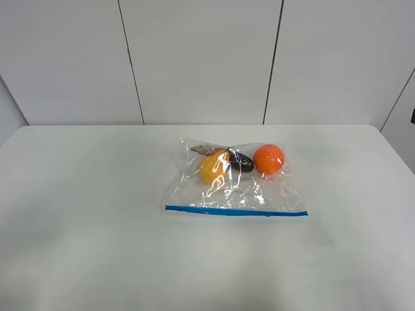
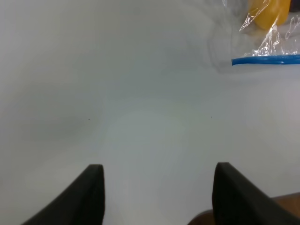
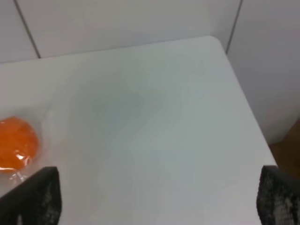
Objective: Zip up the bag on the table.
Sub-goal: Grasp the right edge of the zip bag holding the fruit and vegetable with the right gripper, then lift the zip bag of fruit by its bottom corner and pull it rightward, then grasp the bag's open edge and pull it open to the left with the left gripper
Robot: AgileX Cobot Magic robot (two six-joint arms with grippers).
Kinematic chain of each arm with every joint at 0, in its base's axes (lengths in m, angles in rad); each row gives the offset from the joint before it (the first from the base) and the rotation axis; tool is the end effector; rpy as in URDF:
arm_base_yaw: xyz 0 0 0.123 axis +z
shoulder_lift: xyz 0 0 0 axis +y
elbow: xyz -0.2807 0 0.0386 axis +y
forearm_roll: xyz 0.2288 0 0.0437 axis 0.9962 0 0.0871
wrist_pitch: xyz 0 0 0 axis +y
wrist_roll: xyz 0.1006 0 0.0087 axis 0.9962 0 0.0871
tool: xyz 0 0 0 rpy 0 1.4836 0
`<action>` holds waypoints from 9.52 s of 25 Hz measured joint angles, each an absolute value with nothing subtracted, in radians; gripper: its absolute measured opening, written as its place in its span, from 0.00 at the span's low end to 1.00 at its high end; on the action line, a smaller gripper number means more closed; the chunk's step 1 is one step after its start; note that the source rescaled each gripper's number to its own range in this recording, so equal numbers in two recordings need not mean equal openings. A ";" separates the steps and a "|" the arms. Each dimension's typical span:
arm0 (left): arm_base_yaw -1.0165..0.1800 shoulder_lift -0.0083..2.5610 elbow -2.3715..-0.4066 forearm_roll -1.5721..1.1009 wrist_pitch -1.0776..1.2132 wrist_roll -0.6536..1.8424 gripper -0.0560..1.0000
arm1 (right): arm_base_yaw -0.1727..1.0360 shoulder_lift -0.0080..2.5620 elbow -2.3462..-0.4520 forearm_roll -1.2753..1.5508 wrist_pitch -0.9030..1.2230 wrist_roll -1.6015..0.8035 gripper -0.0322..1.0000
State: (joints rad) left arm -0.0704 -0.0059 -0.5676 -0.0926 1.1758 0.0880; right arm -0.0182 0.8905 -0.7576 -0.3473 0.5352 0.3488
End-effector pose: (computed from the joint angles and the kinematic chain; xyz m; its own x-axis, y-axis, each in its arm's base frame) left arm -0.0254 -0.0069 0.2713 -0.4819 0.0862 -0.8720 0.1697 0.9855 0.0036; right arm 0.1702 -0.0207 0.3261 -0.5179 0.0557 -0.8536 0.1900 0.9804 -0.0514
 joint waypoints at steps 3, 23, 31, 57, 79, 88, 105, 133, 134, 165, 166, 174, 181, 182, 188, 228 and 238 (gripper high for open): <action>-0.070 -0.006 -0.568 -0.090 1.176 0.088 1.00 | -0.029 0.910 -0.758 -0.347 0.530 0.349 0.90; -0.070 -0.006 -0.568 -0.090 1.176 0.088 1.00 | -0.029 1.199 -0.758 -0.352 0.504 0.349 0.90; -0.070 -0.006 -0.568 -0.090 1.176 0.088 1.00 | -0.029 1.376 -0.758 -0.287 0.473 0.354 0.90; -0.070 -0.006 -0.568 -0.090 1.176 0.088 1.00 | -0.067 1.831 -0.988 0.586 0.716 -0.362 0.84; -0.070 -0.006 -0.568 -0.089 1.176 0.088 1.00 | -0.265 2.077 -1.000 0.987 0.898 -0.793 0.75; -0.070 -0.006 -0.568 -0.089 1.176 0.088 1.00 | -0.266 2.168 -1.012 1.096 1.005 -0.895 0.68; -0.070 -0.006 -0.568 -0.089 1.176 0.088 1.00 | -0.266 2.180 -1.011 1.093 0.980 -0.922 0.03; -0.070 -0.006 -0.568 -0.089 1.176 0.088 1.00 | -0.266 1.887 -1.008 1.187 1.140 -0.944 0.03; -0.070 -0.006 -0.568 -0.089 1.176 0.088 1.00 | -0.266 1.885 -1.008 1.190 1.139 -0.947 0.03; -0.070 0.344 -0.752 -0.097 1.051 0.118 1.00 | -0.266 1.885 -1.008 1.199 1.139 -0.960 0.03; -0.070 0.391 -0.772 -0.097 1.037 0.127 1.00 | -0.266 1.885 -1.008 1.200 1.139 -0.960 0.03; -0.070 0.708 -0.930 -0.097 0.929 0.194 1.00 | -0.266 1.885 -1.008 1.202 1.139 -0.960 0.03; -0.070 0.903 -0.997 -0.097 0.874 0.194 1.00 | -0.266 1.885 -1.008 1.205 1.139 -0.961 0.03; -0.070 0.927 -0.998 -0.097 0.865 0.194 1.00 | -0.266 1.885 -1.008 1.207 1.139 -0.961 0.03; -0.070 1.067 -0.998 -0.097 0.834 0.194 1.00 | -0.266 1.884 -1.008 1.210 1.139 -0.961 0.03; -0.769 1.683 -1.185 -0.438 0.557 0.539 1.00 | -0.266 1.884 -1.008 1.188 1.140 -0.975 0.03; -0.779 1.910 -1.450 -0.436 0.567 0.542 1.00 | -0.266 1.884 -1.008 1.188 1.147 -0.975 0.03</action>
